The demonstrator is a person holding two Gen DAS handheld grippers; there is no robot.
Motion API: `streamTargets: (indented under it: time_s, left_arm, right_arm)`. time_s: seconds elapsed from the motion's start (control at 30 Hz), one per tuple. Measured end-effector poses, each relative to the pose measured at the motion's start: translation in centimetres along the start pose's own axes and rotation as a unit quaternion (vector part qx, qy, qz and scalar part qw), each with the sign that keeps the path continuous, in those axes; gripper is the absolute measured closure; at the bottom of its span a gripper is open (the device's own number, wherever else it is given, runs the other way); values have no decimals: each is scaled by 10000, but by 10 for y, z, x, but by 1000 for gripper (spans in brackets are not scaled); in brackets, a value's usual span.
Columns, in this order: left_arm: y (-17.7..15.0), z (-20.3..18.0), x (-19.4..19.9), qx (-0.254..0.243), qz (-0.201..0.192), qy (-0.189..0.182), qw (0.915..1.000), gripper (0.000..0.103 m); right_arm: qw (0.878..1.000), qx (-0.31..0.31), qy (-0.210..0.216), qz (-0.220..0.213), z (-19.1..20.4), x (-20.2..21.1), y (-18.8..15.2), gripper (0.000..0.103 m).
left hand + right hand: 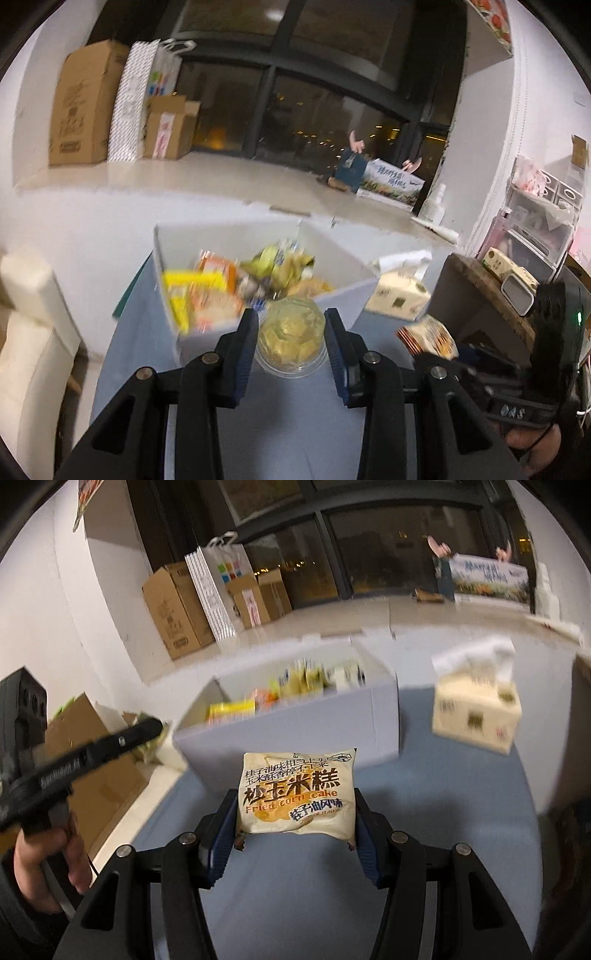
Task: Organize snacks
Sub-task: 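Drop the corn cake pack and jelly cup into the white box with both tools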
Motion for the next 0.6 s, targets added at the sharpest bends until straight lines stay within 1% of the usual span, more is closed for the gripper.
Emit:
streamTargets:
  time_s: [0.07, 0.13, 0.23, 0.27, 0.33, 0.4, 0.47, 0.53, 0.57, 0.6]
  left_arm:
    - [16, -4, -7, -102, -60, -28, 9999, 62]
    - [32, -3, -17, -90, -49, -83, 9999, 62]
    - [50, 1, -36, -135, -21, -39, 9999, 62]
    - [55, 5, -43, -121, -7, -32, 9999, 62]
    - [64, 12, -59, -94, 66, 118, 9999, 62]
    - [70, 20, -74, -95, 125, 316, 9994, 62]
    - [73, 29, -86, 8, 211, 330, 9992, 62]
    - [73, 35, -96, -87, 325, 426, 9985, 62]
    - [72, 37, -101, -136, 439, 413, 9981, 61]
    - [71, 40, -108, -156, 612, 415, 9971, 55]
  right_arm:
    - [10000, 40, -16, -74, 0, -6, 21, 42]
    - [9999, 53, -48, -120, 1, -15, 44, 42]
    - [9999, -78, -43, -137, -1, -30, 77, 42]
    - [9997, -191, 33, -138, -2, -36, 87, 42]
    - [9996, -229, 51, -129, -1, -49, 104, 41]
    - [9998, -167, -86, -113, 1, -61, 117, 42]
    - [9997, -180, -131, -51, -1, -75, 129, 42]
    - [9996, -194, -223, -12, -3, -88, 140, 40]
    - [9995, -202, -245, 24, -4, -93, 145, 38]
    - [9995, -210, -245, 2, -6, -96, 148, 27]
Point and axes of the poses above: each gripper's, at about its wrist camera, not at the fingertips, and x roughly against the way its jaws point, z to its left, y to its top, the point moved 1 cm from there along -x, roughly the way its jaws point, and after that the axes turned 1 degree about y, right-handed, at the moved point
